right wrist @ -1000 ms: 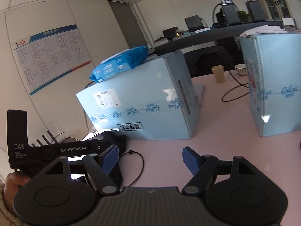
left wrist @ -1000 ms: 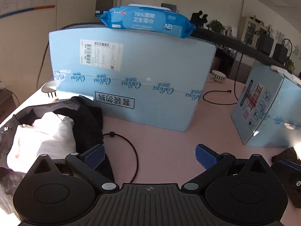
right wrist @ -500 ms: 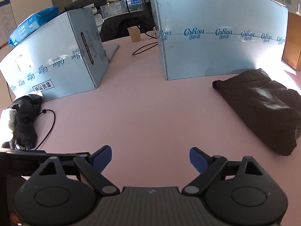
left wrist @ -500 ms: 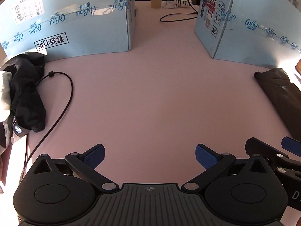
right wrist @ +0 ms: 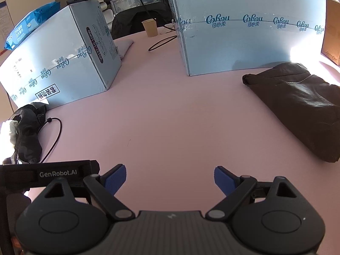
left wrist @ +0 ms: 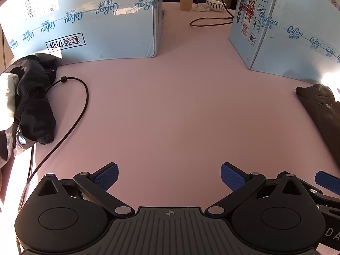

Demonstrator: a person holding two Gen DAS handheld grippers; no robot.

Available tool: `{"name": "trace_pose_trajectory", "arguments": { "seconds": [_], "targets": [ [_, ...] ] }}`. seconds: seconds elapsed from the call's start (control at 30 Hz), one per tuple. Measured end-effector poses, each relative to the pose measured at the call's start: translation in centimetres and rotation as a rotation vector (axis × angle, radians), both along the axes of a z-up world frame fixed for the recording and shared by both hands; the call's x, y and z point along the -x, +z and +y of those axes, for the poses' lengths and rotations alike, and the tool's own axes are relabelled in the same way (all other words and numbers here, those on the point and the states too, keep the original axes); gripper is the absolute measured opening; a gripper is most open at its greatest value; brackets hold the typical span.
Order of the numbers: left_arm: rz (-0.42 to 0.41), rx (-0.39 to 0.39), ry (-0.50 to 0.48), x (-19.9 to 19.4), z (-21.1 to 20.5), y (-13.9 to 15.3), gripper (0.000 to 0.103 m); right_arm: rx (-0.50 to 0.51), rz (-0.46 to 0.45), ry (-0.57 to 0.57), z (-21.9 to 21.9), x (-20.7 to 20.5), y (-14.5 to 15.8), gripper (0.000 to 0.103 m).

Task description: Fold clothes

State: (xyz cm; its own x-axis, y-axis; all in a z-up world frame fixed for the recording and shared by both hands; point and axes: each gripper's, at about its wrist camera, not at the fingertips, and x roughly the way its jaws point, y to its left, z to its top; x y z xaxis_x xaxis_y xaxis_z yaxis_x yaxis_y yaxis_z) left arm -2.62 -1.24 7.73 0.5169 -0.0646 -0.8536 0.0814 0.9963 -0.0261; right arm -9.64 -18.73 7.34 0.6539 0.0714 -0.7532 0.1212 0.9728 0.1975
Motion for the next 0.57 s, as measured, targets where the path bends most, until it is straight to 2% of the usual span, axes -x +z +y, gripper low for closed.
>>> {"name": "trace_pose_trajectory", "arguments": {
  "seconds": [0.13, 0.27, 0.37, 0.57],
  "targets": [
    [-0.008, 0.022, 0.011, -0.04, 0.25, -0.03, 0.103, 0.003, -0.001, 0.013, 0.19, 0.01, -0.13, 0.092],
    [0.028, 0.071, 0.027, -0.65, 0.62, -0.4, 0.103, 0.011, -0.012, 0.021, 0.25, 0.05, -0.07, 0.092],
    [0.051, 0.032, 0.05, -0.99, 0.55, -0.71, 0.103, 0.009, -0.014, 0.019, 0.22, 0.05, -0.03, 0.092],
    [0.01, -0.011, 0.03, -0.57, 0.09, -0.41, 0.103, 0.013, -0.02, 0.027, 0.19, -0.08, -0.02, 0.091]
  ]
}}
